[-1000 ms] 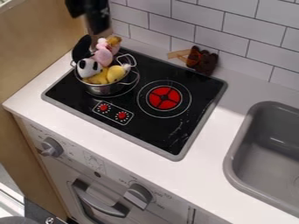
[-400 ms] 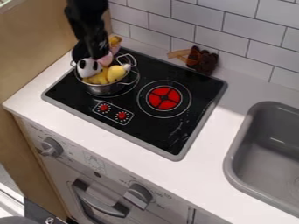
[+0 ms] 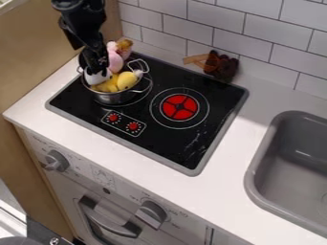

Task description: Moved a pink object from the silver pot and put it on the right burner

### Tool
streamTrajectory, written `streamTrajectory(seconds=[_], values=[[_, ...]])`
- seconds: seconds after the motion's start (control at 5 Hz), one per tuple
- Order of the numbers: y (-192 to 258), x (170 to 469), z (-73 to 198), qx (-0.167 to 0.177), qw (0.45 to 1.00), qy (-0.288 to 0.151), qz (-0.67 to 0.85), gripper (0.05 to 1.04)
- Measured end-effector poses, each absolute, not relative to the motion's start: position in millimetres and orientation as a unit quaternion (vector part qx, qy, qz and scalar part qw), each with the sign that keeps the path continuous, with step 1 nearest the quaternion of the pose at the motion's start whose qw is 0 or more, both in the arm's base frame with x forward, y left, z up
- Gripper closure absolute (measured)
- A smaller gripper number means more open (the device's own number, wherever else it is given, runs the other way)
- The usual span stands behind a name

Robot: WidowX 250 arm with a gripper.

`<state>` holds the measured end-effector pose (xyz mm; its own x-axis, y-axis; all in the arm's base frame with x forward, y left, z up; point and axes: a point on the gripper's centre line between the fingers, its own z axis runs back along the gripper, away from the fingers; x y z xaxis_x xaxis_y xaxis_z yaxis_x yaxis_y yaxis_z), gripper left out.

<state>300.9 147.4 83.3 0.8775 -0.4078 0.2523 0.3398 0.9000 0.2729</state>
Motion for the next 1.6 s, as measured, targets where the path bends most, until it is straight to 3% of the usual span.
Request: streamTrajectory(seconds=[0.6, 0.8, 1.2, 1.4, 1.6], values=[[139, 319, 55, 0.135, 0.941, -0.243, -0.191, 0.087], [138, 324, 54, 0.146, 0.938, -0.252, -0.189, 0.126], [130, 325, 53, 0.133, 0.942, -0.252, -0.175, 0.669], [131, 322, 52, 0.116, 0.944, -0.252, -0.176, 0.871], [131, 321, 54, 0.102, 0.947, -0.245, -0.179, 0.979]])
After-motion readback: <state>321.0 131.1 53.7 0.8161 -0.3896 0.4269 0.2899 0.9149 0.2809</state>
